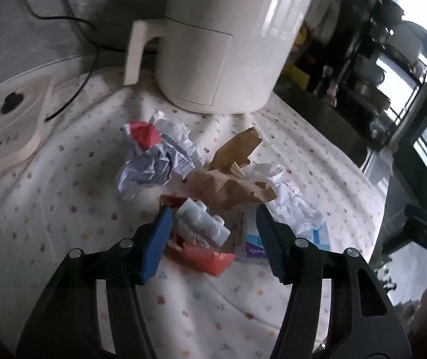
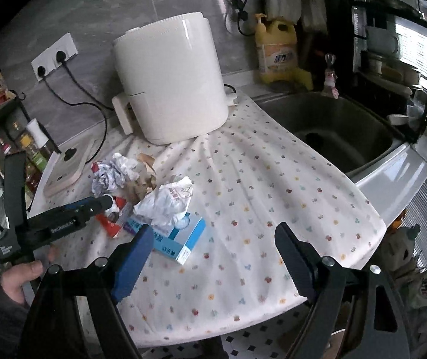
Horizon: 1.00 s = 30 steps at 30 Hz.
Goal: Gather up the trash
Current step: 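Grasp a small white plastic piece with the left tool while the right tool grasps white tissue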
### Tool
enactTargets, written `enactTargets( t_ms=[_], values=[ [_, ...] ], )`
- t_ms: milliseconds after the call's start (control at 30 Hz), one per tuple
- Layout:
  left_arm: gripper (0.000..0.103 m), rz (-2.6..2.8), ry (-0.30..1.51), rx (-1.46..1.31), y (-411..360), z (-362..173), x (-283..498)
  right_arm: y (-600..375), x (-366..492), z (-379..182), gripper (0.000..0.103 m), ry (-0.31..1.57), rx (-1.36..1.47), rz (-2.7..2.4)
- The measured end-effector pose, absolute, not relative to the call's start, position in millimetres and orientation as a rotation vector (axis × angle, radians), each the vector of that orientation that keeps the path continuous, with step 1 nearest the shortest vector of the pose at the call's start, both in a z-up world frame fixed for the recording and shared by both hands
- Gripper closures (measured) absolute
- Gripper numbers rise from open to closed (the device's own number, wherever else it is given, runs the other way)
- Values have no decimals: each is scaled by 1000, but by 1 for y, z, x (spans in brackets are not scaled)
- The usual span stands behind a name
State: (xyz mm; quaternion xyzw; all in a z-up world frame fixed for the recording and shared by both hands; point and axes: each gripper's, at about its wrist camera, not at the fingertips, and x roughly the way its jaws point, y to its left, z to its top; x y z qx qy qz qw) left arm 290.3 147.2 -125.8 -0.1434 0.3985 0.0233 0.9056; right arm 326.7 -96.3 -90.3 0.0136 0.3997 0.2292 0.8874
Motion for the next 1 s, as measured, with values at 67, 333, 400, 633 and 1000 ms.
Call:
enactTargets(
  t_ms=[67, 333, 400, 633, 1000],
  values=[
    [45, 37, 838, -276, 147, -131, 296, -92, 330, -92, 21, 837, 30, 470],
    [60, 16, 858, -251, 154, -137, 299, -69, 341, -98, 21, 845, 19, 483],
    [60, 17, 834, -277, 164, -130, 293, -61, 343, -100, 21, 846, 12, 499],
    [60, 103, 790, -333, 204, -118, 268, -26, 349, -106, 23, 846, -24, 567],
    [60, 247, 770, -375, 245, -118, 219, 16, 366, -138, 33, 907, -104, 601]
  ],
)
